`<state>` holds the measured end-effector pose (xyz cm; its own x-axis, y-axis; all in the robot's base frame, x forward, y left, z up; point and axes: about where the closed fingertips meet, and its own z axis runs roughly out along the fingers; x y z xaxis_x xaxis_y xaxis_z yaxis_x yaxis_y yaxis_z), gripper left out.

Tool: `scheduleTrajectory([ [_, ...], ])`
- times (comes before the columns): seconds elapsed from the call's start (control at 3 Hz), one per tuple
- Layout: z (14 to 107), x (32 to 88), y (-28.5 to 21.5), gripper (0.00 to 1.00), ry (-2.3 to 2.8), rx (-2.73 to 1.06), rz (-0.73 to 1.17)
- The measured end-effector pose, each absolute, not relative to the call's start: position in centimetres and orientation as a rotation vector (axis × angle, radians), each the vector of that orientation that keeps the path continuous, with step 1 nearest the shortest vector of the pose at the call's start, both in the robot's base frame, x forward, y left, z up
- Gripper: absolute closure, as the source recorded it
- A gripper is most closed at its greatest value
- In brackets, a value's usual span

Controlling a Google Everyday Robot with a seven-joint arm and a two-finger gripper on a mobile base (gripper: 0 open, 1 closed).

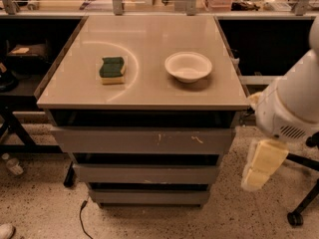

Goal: Open middle drawer

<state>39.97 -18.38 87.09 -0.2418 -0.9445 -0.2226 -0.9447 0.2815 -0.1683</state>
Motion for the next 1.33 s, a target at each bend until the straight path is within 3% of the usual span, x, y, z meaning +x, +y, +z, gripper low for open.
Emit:
scheduleTrajectory([
  [0.33, 78.4, 38.6, -16.4, 0.0, 2.316, -1.781, 0.091],
  [0.67, 78.3, 38.5, -16.1, 0.0, 2.307, -1.785, 0.103],
  [1.33, 67.9, 37.5, -11.0, 0.0, 2.383, -1.624, 0.345],
])
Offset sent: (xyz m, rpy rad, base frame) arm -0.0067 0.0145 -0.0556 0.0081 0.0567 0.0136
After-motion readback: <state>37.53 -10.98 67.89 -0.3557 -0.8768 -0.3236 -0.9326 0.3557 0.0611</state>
